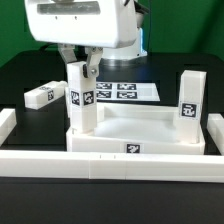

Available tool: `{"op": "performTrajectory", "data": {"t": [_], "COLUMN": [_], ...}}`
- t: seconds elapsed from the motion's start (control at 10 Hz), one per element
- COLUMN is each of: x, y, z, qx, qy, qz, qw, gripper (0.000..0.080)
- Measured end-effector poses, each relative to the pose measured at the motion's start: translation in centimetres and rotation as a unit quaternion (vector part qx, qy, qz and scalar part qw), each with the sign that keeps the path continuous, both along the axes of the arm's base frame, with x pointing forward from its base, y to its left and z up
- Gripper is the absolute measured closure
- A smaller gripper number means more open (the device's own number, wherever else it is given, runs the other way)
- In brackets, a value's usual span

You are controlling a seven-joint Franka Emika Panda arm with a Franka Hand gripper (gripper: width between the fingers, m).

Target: Assemble desk

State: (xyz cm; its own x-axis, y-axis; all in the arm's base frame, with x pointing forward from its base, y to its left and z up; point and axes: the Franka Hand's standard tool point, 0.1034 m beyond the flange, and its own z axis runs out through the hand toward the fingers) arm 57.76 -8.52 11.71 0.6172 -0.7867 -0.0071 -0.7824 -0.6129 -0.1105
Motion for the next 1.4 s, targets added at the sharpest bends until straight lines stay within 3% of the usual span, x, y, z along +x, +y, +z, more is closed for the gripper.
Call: {"op": "performTrajectory", "data": {"t": [0.2,0.5,0.7,1.1,1.4], "x": [0.1,0.2,0.2,0.4,0.4], "y": [0.3,0.5,0.6,1.2,1.2], "z": [0.0,0.0,0.0,-0.1,-0.2], "qx": [0.025,0.028,0.027,0.011,-0.005], "qy": [0.004,0.005,0.004,-0.013,-0.021], "qz": [-0.108,-0.122,-0.098,0.076,0.204], "qw": [0.994,0.992,0.995,0.997,0.979], "gripper": [0.0509,0.0504,0.0191,0.0152,0.015]}}
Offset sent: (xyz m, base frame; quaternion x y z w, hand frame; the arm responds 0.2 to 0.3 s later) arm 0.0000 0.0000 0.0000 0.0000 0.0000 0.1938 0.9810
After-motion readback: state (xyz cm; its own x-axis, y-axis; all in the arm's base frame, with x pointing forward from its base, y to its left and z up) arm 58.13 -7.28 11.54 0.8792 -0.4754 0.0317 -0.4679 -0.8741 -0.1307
